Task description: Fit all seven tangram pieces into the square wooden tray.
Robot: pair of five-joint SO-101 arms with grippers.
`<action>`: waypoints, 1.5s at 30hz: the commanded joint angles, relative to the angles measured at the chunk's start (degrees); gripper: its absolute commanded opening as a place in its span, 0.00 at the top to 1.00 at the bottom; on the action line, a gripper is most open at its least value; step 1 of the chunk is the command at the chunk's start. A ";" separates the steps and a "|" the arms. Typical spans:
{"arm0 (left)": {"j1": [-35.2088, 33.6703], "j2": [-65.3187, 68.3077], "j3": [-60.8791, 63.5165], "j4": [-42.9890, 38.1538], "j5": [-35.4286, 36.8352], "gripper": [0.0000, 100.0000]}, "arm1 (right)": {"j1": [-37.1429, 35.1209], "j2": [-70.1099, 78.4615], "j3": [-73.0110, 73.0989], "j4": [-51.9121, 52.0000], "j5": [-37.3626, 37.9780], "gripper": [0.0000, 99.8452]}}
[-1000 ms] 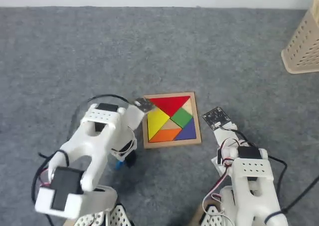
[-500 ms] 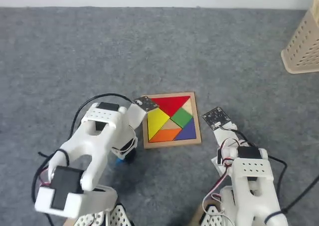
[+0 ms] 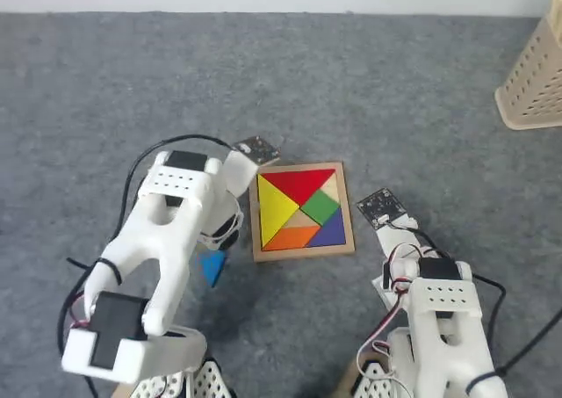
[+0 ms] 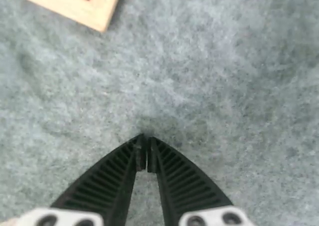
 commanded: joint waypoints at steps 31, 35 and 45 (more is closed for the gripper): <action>-7.56 -0.62 9.45 -5.19 -0.44 0.82 | 0.57 -1.89 -0.26 -1.01 0.88 0.99; -7.38 -0.09 10.24 -7.03 -0.26 0.82 | 0.57 -1.89 -0.26 -1.01 0.88 0.99; -1.58 -0.09 13.67 -8.26 3.16 0.82 | 0.57 -1.89 -0.26 -0.92 0.88 0.99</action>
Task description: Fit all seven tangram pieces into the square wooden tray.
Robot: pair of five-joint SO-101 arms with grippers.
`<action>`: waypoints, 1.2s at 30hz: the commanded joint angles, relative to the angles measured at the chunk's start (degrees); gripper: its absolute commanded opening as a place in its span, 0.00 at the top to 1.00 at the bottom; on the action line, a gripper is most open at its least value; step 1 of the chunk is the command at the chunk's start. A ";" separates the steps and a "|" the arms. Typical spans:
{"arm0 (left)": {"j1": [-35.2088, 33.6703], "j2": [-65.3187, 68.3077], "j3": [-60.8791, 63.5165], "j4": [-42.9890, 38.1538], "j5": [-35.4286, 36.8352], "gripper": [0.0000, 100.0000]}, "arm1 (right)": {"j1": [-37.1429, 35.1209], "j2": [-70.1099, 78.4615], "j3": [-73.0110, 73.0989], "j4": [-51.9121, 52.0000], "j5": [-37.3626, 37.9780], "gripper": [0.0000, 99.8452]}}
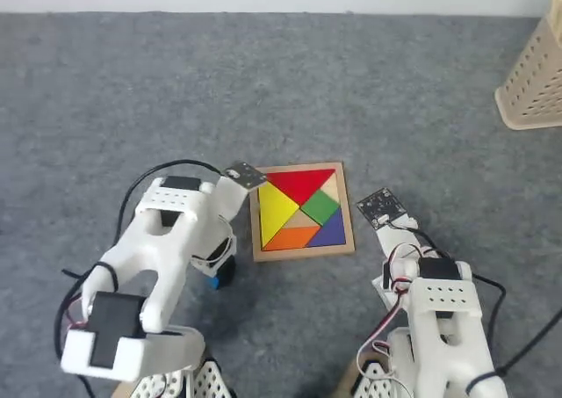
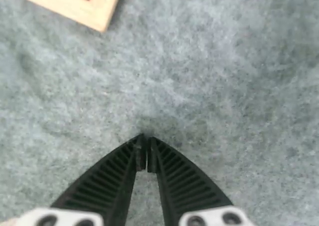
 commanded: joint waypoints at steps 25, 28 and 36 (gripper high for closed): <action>1.05 -0.88 -18.77 12.57 2.37 0.86 | 0.66 -1.89 -0.26 -0.92 0.79 0.99; 1.14 -0.70 -21.67 13.19 2.64 0.86 | 0.66 -1.89 -0.26 -0.92 0.79 0.99; 0.79 -0.88 -11.74 10.90 -1.41 0.86 | 0.66 -1.89 -0.26 -0.92 0.88 0.99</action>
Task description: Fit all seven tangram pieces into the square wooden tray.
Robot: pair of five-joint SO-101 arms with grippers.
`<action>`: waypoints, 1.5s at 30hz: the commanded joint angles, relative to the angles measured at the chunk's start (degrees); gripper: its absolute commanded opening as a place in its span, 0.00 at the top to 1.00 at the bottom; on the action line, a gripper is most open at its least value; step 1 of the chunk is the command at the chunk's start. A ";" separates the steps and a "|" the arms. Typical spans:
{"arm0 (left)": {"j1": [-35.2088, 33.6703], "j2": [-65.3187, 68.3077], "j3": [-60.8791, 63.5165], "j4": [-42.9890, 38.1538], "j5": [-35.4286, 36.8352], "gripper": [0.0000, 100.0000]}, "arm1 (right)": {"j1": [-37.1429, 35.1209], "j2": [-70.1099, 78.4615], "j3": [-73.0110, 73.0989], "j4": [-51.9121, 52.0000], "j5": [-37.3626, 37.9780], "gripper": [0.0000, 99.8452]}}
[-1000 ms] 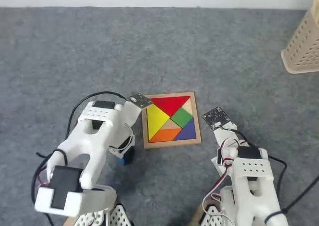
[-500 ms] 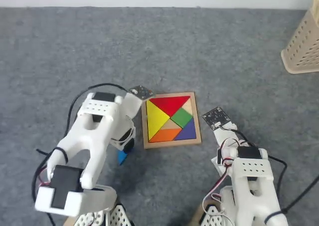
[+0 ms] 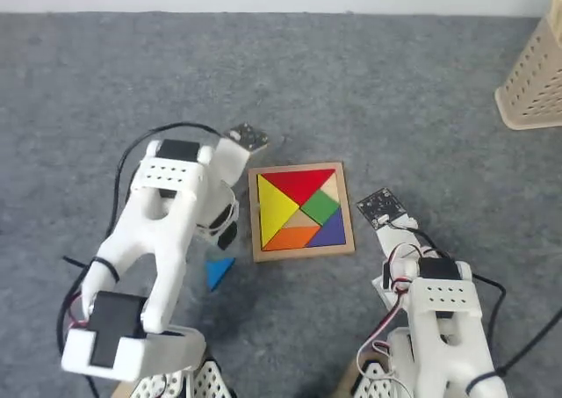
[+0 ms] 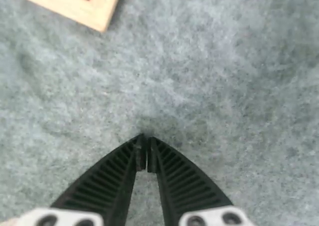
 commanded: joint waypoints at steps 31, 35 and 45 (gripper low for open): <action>0.18 -0.88 14.99 -17.58 -1.67 0.92 | 0.57 -1.80 -0.26 -0.92 0.88 0.99; 0.18 -0.88 10.15 -15.38 -0.09 0.92 | 0.57 -1.80 -0.26 -0.92 0.79 0.99; 1.93 -0.97 -5.41 -4.31 2.64 0.92 | 0.57 -1.80 -0.26 -0.92 0.79 0.99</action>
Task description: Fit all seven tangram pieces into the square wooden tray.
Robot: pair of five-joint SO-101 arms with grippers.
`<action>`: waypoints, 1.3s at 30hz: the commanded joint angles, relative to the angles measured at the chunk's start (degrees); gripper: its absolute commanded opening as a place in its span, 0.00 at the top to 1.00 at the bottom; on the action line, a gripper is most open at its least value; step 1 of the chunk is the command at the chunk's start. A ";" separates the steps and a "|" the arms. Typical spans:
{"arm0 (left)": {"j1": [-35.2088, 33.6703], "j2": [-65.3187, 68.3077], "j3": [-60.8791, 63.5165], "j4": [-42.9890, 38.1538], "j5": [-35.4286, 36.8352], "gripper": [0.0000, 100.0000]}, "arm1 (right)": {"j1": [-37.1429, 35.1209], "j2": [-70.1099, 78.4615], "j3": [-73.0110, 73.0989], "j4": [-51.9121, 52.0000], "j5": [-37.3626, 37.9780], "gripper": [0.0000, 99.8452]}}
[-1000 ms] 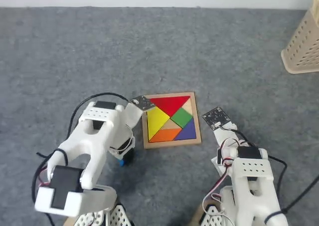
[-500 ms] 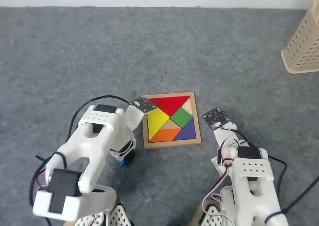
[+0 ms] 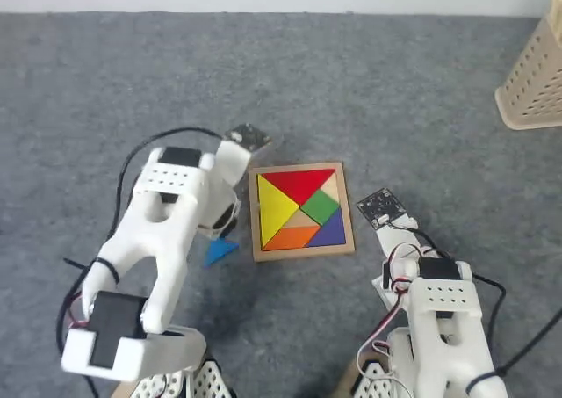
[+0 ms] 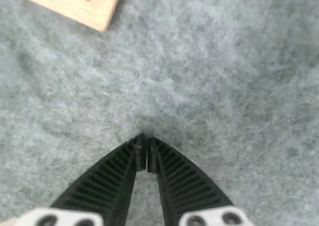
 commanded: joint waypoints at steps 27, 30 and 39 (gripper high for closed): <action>-2.55 9.32 1.54 -4.22 -6.95 0.85 | 0.66 -1.80 -0.26 -0.92 0.79 0.99; -2.55 4.66 1.54 -2.46 -6.77 0.85 | 0.66 -1.80 -0.26 -0.92 0.88 0.99; -2.73 -5.98 2.07 4.31 -8.70 0.85 | 0.66 -1.80 -0.26 -0.92 0.88 0.99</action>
